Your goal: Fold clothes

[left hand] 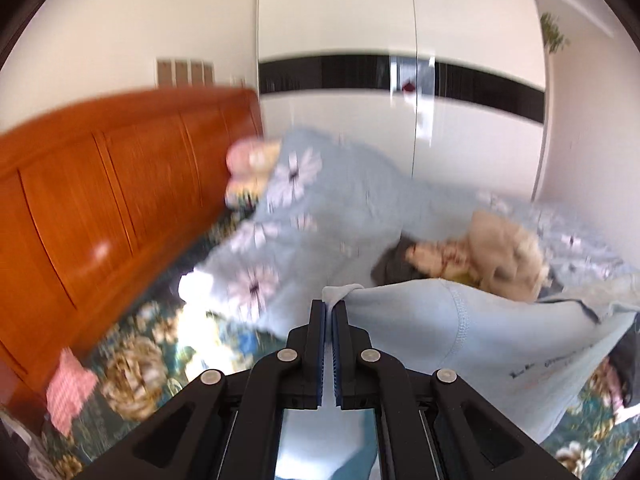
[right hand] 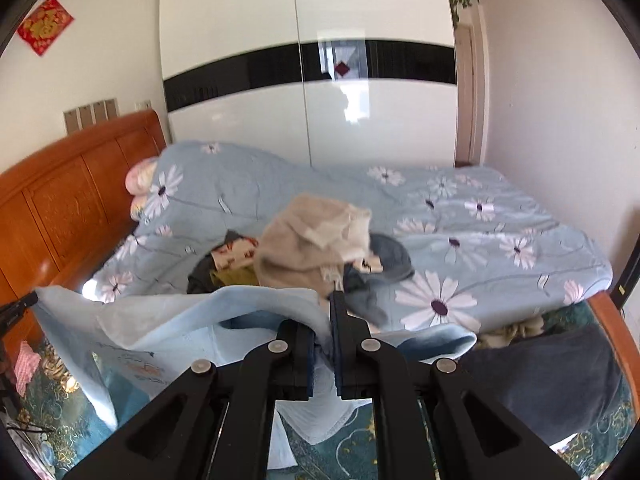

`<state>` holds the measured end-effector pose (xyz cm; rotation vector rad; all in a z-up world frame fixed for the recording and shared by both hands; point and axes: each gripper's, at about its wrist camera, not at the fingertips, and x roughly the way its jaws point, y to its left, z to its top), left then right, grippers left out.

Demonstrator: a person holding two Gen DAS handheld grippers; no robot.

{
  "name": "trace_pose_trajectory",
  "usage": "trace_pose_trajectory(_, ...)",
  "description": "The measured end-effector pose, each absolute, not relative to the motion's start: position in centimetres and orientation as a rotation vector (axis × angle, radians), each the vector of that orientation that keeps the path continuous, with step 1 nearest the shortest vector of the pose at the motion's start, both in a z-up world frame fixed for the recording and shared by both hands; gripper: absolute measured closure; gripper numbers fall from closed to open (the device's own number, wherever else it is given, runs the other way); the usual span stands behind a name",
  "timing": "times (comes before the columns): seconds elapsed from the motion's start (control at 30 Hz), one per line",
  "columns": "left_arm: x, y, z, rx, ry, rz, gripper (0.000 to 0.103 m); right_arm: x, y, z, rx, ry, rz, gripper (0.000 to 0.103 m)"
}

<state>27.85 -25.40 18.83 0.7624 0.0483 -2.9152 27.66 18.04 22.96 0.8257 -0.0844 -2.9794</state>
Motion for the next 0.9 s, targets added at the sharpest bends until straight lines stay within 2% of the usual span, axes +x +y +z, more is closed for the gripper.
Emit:
trace_pose_trajectory(0.2,32.5,-25.0,23.6,0.595,0.012,-2.972,0.099,32.1,19.1,26.6,0.664,-0.116,-3.001,0.096)
trace_pose_trajectory(0.47,39.9,-25.0,26.5,0.473,-0.038,-3.019,0.099,39.1,20.6,28.9,0.538,-0.130,-2.967,0.096)
trace_pose_trajectory(0.6,42.2,-24.7,29.4,0.399,-0.125,-3.029,0.099,42.3,20.6,30.7,0.472,-0.093,-2.938,0.096)
trace_pose_trajectory(0.8,43.1,-24.7,34.7,0.309,-0.258,-3.067,0.098,44.3,21.4,35.2,0.359,-0.079,-2.926,0.096)
trace_pose_trajectory(0.9,39.9,-24.2,33.6,0.421,-0.314,-3.049,0.096,42.2,22.3,35.1,0.409,-0.103,-2.924,0.096)
